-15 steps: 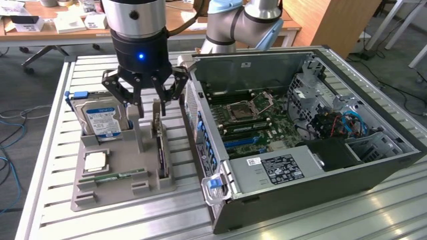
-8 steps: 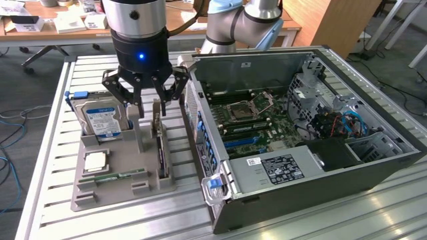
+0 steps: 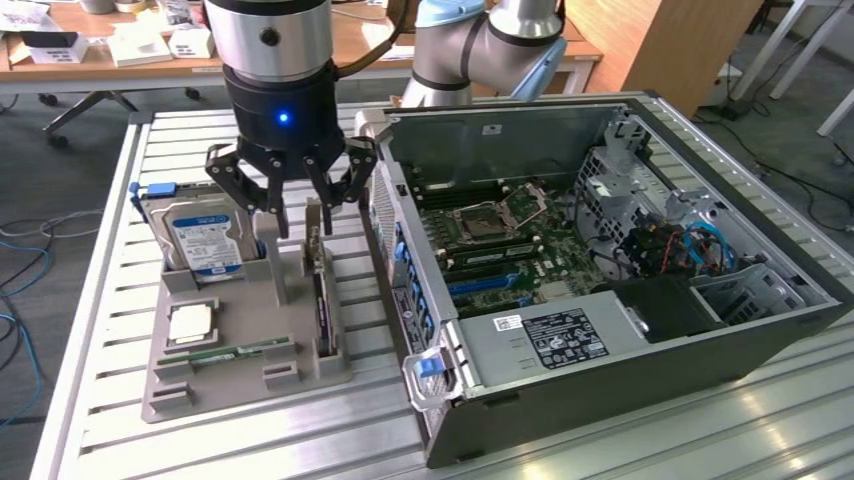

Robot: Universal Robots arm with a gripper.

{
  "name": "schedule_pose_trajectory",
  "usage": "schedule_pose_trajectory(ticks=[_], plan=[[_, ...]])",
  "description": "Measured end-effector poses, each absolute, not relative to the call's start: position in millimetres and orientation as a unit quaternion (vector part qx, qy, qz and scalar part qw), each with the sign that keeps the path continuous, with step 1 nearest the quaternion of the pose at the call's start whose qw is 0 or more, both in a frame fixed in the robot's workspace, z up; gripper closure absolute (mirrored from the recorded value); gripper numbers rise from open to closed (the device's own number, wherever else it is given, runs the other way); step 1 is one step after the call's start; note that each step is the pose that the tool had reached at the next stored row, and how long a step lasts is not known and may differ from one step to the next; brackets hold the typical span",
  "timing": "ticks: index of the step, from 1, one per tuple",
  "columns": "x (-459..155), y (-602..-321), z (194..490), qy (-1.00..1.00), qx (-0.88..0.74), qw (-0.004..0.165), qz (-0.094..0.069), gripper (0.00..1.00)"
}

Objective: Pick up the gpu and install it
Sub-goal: 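Pick up the gpu and move the gpu toward the slot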

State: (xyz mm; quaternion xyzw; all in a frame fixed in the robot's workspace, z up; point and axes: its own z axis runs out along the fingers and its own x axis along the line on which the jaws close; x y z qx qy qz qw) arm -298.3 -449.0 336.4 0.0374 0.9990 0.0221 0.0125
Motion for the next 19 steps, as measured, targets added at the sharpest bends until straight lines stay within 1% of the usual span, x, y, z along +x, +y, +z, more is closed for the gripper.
schedule_pose_trajectory(ticks=[19], plan=[[-298.3,-449.0,332.2,0.999,0.037,0.012,0.022,0.53]])
